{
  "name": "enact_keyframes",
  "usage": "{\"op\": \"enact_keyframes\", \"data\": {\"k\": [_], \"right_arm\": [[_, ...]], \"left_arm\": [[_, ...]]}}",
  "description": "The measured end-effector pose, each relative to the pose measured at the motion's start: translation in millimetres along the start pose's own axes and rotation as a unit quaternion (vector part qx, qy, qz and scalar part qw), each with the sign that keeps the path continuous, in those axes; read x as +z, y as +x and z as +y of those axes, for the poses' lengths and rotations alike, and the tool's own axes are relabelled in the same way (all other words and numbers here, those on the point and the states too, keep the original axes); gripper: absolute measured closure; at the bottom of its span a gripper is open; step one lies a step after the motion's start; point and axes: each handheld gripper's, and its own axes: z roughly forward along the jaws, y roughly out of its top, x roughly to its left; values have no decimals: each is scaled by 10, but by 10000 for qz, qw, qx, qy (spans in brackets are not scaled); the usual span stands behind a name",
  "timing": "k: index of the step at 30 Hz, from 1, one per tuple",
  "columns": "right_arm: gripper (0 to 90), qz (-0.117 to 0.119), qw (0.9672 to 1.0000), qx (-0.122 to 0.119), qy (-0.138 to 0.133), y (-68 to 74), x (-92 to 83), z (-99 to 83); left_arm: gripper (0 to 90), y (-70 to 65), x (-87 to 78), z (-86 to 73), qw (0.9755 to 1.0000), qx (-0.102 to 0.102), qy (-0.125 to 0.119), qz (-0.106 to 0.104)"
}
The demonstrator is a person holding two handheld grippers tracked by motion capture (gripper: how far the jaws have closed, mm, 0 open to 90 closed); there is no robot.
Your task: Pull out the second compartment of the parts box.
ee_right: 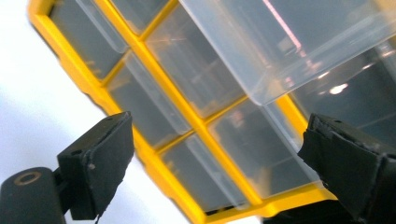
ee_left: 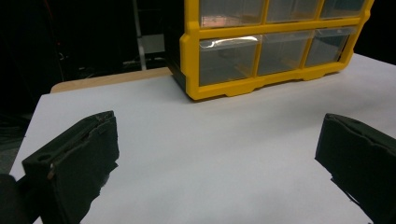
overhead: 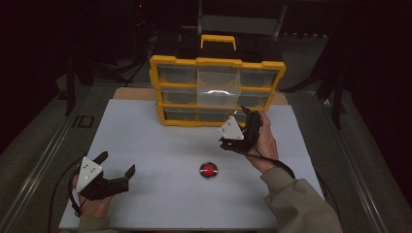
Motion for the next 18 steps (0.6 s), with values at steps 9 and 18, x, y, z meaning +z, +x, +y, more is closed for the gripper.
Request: {"op": "enact_keyframes", "data": {"k": [9,18], "right_arm": [[83,1063,9903,850,277,-119,40,-39],[83,1624,9795,1151,321,-137,72,-55]], "left_arm": [[1,7,-9,-6,10000,-49,-22,23],[1,16,-30,-17,10000,-76,-24,44]]}}
